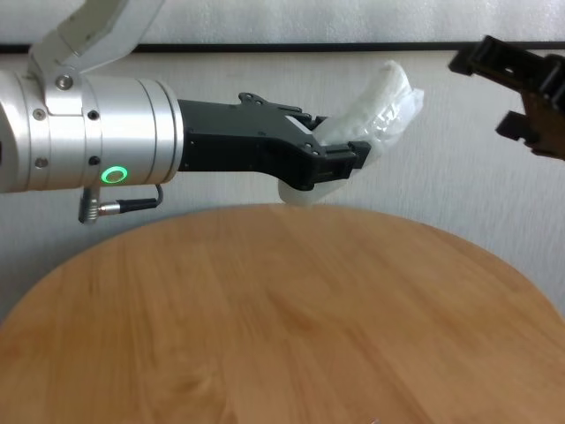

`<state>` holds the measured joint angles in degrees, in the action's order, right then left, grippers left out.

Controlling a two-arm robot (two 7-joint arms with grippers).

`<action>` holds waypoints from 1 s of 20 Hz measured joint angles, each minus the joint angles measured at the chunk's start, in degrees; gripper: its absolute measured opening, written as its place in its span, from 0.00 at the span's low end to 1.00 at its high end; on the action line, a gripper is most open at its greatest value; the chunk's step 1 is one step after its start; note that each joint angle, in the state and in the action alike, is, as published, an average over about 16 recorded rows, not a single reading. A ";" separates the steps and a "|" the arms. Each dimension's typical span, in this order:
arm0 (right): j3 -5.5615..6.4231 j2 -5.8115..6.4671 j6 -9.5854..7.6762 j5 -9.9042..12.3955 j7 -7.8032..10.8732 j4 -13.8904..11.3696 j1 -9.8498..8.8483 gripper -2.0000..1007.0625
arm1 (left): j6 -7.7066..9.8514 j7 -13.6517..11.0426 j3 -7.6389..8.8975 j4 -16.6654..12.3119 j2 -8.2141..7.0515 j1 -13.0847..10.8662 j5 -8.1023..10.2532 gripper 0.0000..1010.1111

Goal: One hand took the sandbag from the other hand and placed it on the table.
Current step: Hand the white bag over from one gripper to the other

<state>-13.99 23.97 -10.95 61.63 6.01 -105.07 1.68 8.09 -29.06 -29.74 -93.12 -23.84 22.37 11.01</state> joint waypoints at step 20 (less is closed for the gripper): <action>-4.22 0.26 1.11 2.14 -0.41 1.14 2.81 1.00 | 0.00 0.00 0.00 0.00 0.00 0.00 0.00 0.42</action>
<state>-18.21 24.23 -9.84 63.77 5.60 -103.93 4.49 8.09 -29.06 -29.74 -93.11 -23.84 22.37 11.01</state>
